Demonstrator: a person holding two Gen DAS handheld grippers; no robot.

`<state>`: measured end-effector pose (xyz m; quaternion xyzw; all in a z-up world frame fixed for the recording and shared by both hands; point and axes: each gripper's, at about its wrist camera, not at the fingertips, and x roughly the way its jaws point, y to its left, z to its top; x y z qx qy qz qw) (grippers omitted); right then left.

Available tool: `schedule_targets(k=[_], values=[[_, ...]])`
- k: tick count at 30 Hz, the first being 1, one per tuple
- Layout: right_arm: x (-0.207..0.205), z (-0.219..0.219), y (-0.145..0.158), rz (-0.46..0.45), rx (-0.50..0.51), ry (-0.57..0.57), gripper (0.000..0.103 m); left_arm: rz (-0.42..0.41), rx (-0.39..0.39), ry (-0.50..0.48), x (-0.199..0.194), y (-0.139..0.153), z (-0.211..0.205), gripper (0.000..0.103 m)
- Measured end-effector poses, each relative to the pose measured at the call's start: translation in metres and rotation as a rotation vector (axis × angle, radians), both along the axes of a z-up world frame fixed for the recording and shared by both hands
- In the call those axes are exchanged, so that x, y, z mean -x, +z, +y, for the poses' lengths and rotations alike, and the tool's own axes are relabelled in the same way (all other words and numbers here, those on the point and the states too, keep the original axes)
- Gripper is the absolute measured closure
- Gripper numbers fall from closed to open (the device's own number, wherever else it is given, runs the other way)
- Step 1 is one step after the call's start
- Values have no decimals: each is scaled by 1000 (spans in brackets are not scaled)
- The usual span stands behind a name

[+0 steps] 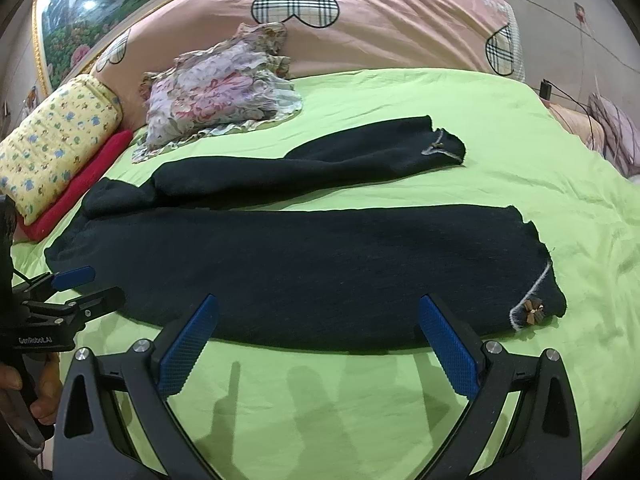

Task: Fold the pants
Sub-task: 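Grasp the tagged hem with the right tool while the left tool grasps the other hem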

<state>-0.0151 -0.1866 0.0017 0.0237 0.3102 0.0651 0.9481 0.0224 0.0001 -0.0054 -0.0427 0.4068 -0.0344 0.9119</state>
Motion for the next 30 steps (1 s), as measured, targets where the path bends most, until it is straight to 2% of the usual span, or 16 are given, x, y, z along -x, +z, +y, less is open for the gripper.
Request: schedule_targets(k=[6,13,19,21,26,30], values=[[-6,-10,2,10,-7,-27,3,4,1,-53,-15,5,-7,1],[-29,-27,18,11,-49,-59,3,-32,-85,-148,-44,22,-23,1],[-65,-50,33,30,-80,-141,3,-53,-146,-240,-79,38,-30,1],[-79,-57,36,40,-99,-167,3,-59,-191,-281,-92,41,-36,1],[-112,-79,41,70,-174,-200,3,-67,-285,-379,-117,44,-53,1],[-139,-92,37,114,-216,-218,3,-51,-324,-438,-134,39,-68,1]])
